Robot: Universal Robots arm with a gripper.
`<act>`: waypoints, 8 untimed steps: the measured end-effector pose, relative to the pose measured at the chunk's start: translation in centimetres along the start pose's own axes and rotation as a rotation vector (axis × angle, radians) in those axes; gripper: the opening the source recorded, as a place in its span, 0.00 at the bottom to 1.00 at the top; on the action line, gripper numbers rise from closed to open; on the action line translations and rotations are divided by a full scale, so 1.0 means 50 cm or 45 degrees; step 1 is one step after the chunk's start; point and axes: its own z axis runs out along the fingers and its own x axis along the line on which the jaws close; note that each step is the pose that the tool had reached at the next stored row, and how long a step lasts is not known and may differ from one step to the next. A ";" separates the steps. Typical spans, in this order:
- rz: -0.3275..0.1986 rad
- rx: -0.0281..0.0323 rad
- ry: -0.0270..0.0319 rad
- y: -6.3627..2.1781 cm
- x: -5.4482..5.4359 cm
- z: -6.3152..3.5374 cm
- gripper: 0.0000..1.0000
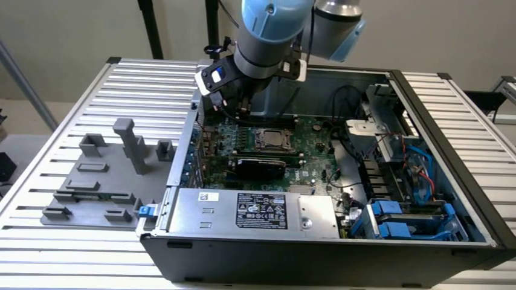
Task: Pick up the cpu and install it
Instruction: 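Close the cpu cover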
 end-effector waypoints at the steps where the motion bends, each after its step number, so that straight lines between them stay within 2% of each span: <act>1: 0.000 0.0002 0.0020 0.000 0.000 0.000 0.11; 8: -0.002 0.0018 0.0169 0.000 0.000 0.000 0.11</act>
